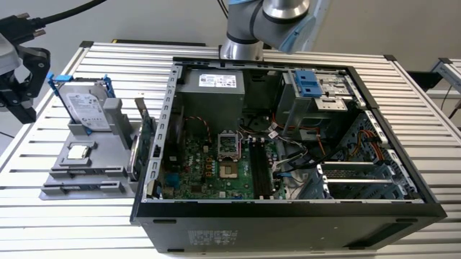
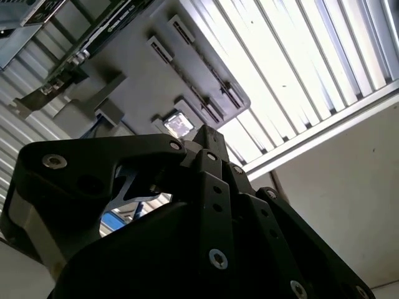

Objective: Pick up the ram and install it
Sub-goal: 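Pick up the ram and move it above insertion slot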

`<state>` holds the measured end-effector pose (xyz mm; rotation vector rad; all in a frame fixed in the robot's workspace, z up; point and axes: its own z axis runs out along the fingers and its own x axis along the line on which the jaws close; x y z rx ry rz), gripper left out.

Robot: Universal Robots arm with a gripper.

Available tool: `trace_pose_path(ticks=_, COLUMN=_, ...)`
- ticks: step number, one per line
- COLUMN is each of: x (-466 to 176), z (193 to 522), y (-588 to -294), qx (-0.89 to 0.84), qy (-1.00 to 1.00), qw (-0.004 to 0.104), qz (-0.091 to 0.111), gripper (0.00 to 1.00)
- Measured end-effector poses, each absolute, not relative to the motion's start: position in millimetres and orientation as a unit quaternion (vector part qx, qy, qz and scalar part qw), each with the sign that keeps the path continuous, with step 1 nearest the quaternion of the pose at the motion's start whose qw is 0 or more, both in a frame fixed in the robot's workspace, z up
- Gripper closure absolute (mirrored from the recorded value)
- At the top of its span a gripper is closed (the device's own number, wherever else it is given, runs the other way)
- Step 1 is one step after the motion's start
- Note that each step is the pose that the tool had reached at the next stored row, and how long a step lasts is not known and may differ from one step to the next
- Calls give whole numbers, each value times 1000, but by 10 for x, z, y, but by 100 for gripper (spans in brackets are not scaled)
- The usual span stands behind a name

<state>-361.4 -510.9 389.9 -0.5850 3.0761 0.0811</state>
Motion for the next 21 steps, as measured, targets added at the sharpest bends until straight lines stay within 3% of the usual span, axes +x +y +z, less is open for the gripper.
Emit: trace_pose_path(ticks=21, x=-3616, z=3899, y=-5110, qx=-198, qy=980, qw=4, qz=26, gripper=100)
